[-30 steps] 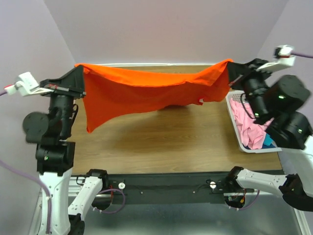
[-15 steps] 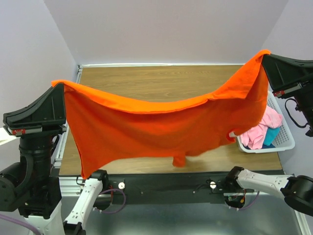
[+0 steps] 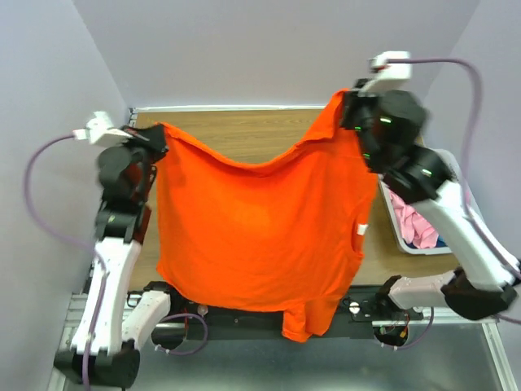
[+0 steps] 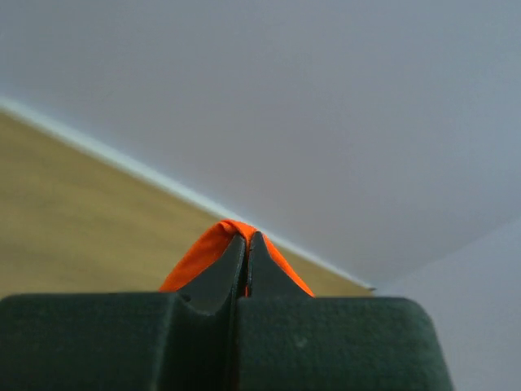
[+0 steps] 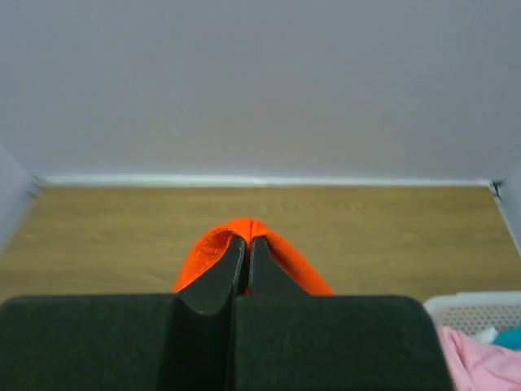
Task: Fold and stack the t-shirts
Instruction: Flatten the tshirt out, then fold the tshirt
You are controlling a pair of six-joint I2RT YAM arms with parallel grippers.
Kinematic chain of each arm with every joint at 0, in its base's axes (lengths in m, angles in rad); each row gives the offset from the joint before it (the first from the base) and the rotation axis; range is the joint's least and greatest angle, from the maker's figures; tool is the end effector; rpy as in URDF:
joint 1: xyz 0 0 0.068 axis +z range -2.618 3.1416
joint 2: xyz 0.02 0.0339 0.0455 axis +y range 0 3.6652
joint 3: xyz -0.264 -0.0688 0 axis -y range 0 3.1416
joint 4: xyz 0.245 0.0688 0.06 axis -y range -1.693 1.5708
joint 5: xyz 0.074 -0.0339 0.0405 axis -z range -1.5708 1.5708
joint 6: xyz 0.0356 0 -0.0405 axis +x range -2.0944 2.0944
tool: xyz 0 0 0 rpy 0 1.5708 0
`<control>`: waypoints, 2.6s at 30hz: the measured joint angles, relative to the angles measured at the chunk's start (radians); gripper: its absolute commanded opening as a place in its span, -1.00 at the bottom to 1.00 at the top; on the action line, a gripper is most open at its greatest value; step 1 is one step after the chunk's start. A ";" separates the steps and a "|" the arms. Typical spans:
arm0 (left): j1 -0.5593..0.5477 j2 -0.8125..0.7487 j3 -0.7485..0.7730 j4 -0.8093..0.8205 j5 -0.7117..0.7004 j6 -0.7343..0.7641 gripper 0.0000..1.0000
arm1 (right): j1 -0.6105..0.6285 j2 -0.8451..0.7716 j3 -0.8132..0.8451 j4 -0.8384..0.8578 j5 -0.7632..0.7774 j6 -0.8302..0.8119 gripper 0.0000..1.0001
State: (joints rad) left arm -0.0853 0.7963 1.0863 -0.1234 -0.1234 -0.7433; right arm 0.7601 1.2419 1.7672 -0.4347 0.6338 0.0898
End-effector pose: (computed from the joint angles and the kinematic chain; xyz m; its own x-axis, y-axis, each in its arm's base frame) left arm 0.1606 -0.0093 0.4479 0.1463 -0.6865 -0.7122 0.0850 0.7260 -0.6824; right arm 0.1732 0.1355 0.5474 0.0539 0.1509 -0.9871 -0.1331 0.9808 0.1427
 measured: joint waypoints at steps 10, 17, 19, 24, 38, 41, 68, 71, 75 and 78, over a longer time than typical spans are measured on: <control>0.035 0.618 -0.134 0.127 -0.126 0.003 -1.00 | -0.288 0.480 -0.286 0.131 -0.098 0.116 -0.99; 0.071 1.184 0.272 0.150 -0.053 0.040 -1.00 | -0.370 0.869 -0.084 0.174 -0.217 0.147 -0.99; 0.075 1.256 0.339 0.147 -0.034 0.045 -1.00 | -0.394 0.941 -0.003 0.187 -0.254 0.147 -0.99; 0.094 1.313 0.413 0.130 -0.018 0.058 -1.00 | -0.431 1.006 0.092 0.209 -0.309 0.146 -0.99; 0.110 1.217 0.287 0.144 -0.002 0.085 -1.00 | -0.432 0.774 -0.195 0.207 -0.413 0.224 -0.99; 0.112 1.169 0.233 0.148 0.004 0.090 -1.00 | -0.432 0.690 -0.261 0.206 -0.434 0.244 -0.99; 0.138 0.926 -0.013 0.134 -0.031 0.105 -1.00 | -0.313 0.173 -0.788 0.126 -0.468 0.479 -0.97; 0.138 0.903 -0.032 0.132 -0.037 0.108 -1.00 | -0.274 0.127 -0.865 0.116 -0.460 0.531 -0.93; 0.138 0.885 -0.047 0.118 -0.055 0.111 -1.00 | -0.220 0.042 -0.972 0.108 -0.452 0.612 -0.90; 0.138 0.879 -0.064 0.102 -0.072 0.111 -0.86 | -0.201 -0.031 -1.049 0.111 -0.445 0.663 -0.55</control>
State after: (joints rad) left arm 0.0532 1.6756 1.0218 -0.0216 -0.1959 -0.6327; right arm 0.5591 1.2114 0.7185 -0.3237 0.1886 0.7532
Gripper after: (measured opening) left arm 0.010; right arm 0.082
